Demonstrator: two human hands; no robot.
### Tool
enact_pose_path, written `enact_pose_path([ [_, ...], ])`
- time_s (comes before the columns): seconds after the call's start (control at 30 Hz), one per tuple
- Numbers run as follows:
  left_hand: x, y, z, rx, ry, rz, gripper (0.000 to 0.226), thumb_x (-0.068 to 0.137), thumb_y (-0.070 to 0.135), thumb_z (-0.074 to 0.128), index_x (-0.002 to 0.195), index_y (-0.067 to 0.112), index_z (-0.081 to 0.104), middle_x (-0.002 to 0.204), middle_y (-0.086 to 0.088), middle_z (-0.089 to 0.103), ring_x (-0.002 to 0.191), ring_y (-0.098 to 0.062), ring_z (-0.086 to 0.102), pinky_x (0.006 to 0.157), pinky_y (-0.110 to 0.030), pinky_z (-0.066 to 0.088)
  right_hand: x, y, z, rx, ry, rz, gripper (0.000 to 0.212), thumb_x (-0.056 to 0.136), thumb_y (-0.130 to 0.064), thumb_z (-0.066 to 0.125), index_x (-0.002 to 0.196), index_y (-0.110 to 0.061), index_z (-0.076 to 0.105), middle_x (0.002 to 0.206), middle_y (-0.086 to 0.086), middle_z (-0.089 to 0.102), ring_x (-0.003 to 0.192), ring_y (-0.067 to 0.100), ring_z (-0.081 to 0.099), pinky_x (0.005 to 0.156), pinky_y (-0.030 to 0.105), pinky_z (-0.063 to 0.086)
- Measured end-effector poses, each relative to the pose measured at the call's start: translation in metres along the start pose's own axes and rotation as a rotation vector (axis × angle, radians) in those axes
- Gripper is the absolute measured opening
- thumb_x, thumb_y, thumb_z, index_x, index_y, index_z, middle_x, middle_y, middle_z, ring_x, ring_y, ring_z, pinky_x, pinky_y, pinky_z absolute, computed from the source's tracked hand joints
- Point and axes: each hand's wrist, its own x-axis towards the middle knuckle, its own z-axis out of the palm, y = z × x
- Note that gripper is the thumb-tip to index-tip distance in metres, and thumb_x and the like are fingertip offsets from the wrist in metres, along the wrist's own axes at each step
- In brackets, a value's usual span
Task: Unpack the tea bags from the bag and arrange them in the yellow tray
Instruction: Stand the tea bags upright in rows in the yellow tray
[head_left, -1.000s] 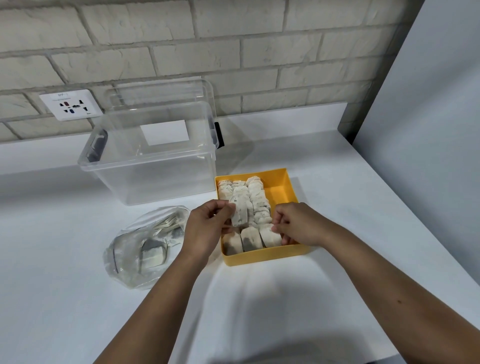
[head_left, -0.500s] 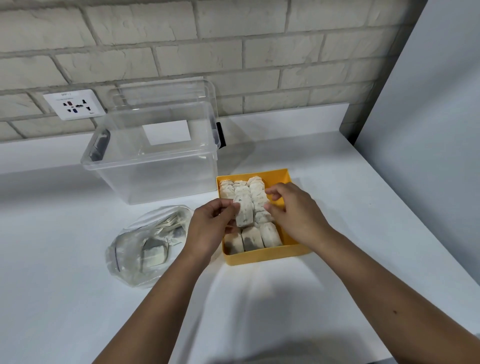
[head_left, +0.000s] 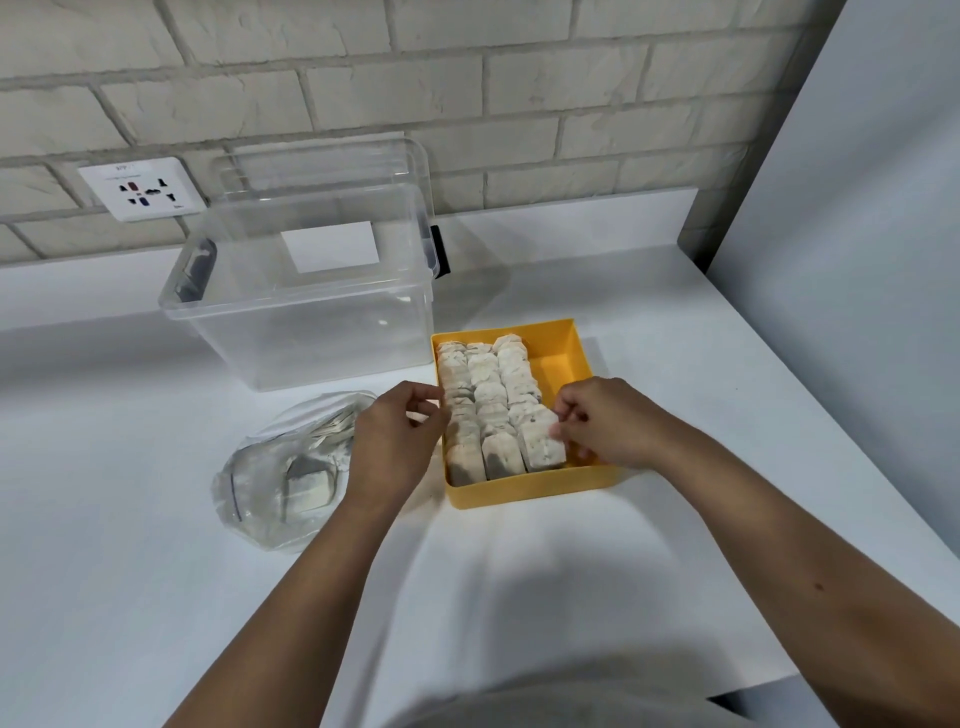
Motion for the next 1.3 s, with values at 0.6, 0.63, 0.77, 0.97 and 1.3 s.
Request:
enact_pose_path([
  [0.6,-0.012,-0.006,-0.005,-0.106,-0.050,-0.075,0.014,0.090,0.010,0.067,0.098,0.020,0.072,0.082,0.000,0.070,0.066,-0.018,0.069,0.062,-0.029,0.061,0.003,-0.011,0.021,-0.322,0.130,0.149,0.029,0.090,-0.039,0.060,0.110,-0.018,0.060,0.103,0.004,0.064,0.093,0.024,0.061,0.078,0.034,0.052],
  [0.63,-0.014,-0.007,-0.009,-0.134,-0.051,-0.069,0.013,0.090,0.011,0.068,0.096,0.022,0.072,0.082,0.000,0.070,0.068,-0.017,0.069,0.062,-0.028,0.060,0.000,-0.013,0.020,-0.321,0.163,0.137,0.033,0.090,-0.041,0.059,0.114,-0.019,0.058,0.104,0.003,0.064,0.094,0.024,0.061,0.077,0.033,0.052],
  [0.77,-0.022,-0.017,-0.045,-0.172,0.041,-0.026,0.015,0.091,0.014,0.068,0.092,0.028,0.073,0.078,0.008,0.072,0.071,-0.018,0.070,0.068,-0.032,0.058,-0.013,-0.034,0.024,-0.151,0.240,0.024,0.033,0.089,-0.045,0.061,0.118,-0.029,0.056,0.105,-0.010,0.068,0.098,0.016,0.062,0.073,0.028,0.048],
  [0.97,-0.028,-0.045,-0.109,-0.043,0.211,-0.069,0.016,0.090,0.019,0.068,0.089,0.035,0.072,0.079,0.010,0.073,0.074,-0.012,0.070,0.069,-0.023,0.049,-0.016,-0.088,0.063,0.022,0.281,-0.150,0.020,0.091,-0.037,0.061,0.110,-0.032,0.063,0.101,-0.014,0.068,0.090,0.007,0.062,0.074,0.026,0.051],
  [1.3,-0.011,-0.083,-0.115,0.502,0.314,0.280,0.033,0.082,0.017,0.075,0.114,0.027,0.069,0.118,0.007,0.063,0.110,-0.015,0.050,0.079,-0.027,0.043,0.035,-0.143,0.135,0.084,0.090,-0.408,0.033,0.092,-0.017,0.060,0.125,-0.018,0.060,0.125,-0.002,0.056,0.112,0.015,0.057,0.093,0.028,0.046],
])
